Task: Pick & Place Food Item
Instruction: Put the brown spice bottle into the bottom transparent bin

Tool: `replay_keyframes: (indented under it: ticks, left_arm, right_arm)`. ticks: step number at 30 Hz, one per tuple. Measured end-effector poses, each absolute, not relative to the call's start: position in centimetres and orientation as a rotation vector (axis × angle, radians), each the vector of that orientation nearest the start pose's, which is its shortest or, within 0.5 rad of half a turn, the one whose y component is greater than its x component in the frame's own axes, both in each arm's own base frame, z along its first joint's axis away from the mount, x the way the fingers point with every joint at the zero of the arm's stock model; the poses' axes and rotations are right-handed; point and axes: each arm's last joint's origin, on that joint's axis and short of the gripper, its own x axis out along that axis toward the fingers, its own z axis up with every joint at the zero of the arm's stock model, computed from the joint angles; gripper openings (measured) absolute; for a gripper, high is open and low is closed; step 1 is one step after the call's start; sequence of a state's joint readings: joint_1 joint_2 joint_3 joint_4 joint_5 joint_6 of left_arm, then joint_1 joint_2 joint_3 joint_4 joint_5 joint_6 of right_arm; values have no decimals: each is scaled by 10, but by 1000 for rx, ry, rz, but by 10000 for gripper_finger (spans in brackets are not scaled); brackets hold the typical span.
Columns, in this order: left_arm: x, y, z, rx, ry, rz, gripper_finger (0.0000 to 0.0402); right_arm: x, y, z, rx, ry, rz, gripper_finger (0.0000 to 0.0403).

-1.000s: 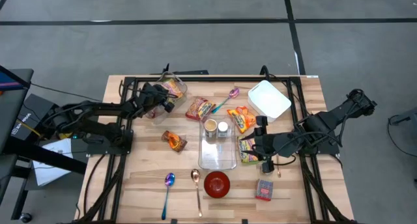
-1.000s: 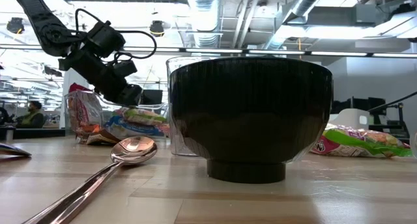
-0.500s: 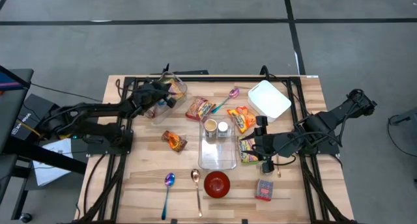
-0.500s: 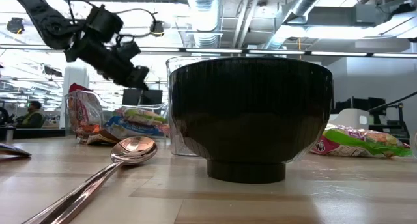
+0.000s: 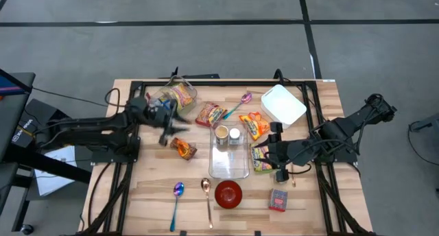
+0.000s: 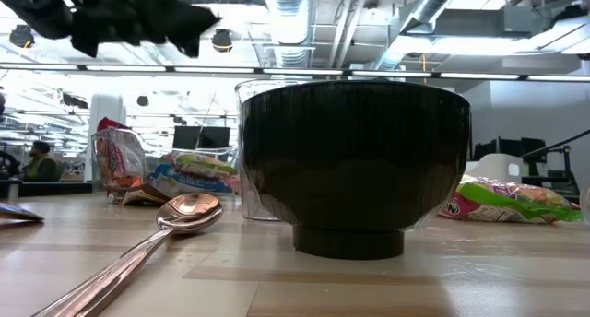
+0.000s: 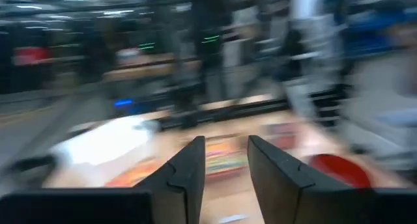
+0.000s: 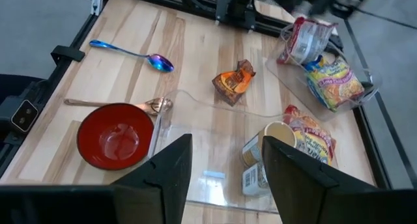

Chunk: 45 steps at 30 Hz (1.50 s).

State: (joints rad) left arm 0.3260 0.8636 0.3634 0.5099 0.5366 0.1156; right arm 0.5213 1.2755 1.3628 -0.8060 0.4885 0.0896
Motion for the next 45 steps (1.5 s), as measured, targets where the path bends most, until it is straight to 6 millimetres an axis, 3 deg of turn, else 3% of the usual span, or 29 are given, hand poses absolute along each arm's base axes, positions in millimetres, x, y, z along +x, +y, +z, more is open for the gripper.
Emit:
replay_keyframes:
  ticks: [8,14,22,28,34,40,45]
  left_arm:
    - [180,-18,228,1,126,-574,123]
    - [177,-68,217,41,204,-627,119]
    - [168,-121,225,226,-42,-648,118]
    - [162,-129,245,558,-353,-472,130]
    - [159,-124,275,726,-628,-279,147]
    - [165,-126,303,820,-658,-165,165]
    - [167,-127,309,843,-645,-148,170]
  right_arm:
    - [225,114,375,-252,639,-2,179]
    - [225,114,375,-249,638,-4,179]
    - [222,112,371,-168,685,-44,179]
    - [220,116,340,-25,824,-35,179]
    - [206,118,298,144,1054,-85,179]
    - [180,118,265,217,1255,-273,179]
    - [166,130,244,185,1349,-188,179]
